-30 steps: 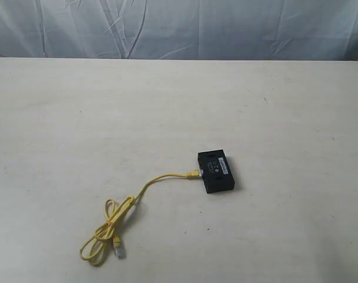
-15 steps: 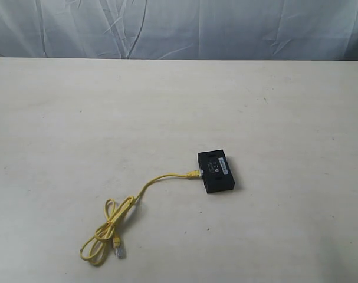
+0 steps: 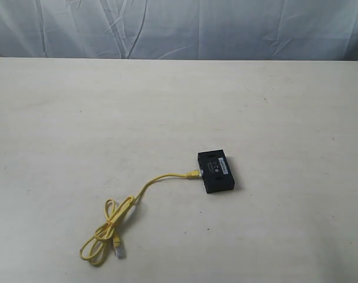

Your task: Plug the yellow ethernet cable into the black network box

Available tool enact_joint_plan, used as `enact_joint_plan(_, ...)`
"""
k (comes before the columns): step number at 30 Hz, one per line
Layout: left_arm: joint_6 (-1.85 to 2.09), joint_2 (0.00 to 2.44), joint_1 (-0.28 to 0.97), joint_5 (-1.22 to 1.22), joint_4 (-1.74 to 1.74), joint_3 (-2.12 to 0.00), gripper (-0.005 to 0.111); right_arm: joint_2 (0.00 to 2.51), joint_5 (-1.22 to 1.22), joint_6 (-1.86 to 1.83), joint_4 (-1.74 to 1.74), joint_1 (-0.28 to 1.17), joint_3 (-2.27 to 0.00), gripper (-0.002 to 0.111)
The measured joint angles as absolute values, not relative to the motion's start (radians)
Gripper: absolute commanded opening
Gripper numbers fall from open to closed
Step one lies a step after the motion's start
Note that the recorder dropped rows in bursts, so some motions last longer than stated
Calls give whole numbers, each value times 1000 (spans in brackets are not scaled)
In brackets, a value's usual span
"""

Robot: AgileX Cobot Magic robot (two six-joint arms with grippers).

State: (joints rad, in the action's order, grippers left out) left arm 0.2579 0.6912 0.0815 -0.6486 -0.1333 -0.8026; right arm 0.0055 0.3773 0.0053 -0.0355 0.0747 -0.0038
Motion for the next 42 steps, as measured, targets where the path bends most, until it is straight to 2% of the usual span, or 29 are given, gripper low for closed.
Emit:
enact_joint_plan(4, 261, 624, 81, -561, -124, -718, 0, 5, 377, 5, -36, 75, -4, -1)
enact_joint_plan(9, 262, 457, 72, -372, -101, -498, 0, 5, 377, 5, -36, 75, -4, -1)
enact_joint_plan(21, 264, 144, 50, -104, -30, -31, 0, 5, 377, 7, -36, 75, -4, -1)
enact_joint_plan(25, 264, 16, 45, -153, -26, -5, 0, 5, 377, 7, -36, 75, -4, -1)
enact_joint_plan(32, 264, 6, -10, -236, -22, -5, 0, 5, 377, 7, -36, 75, -2, -1)
enact_joint_plan(42, 237, 5, -19, -238, -33, -5, 0, 5, 377, 7, -36, 75, -2, -1)
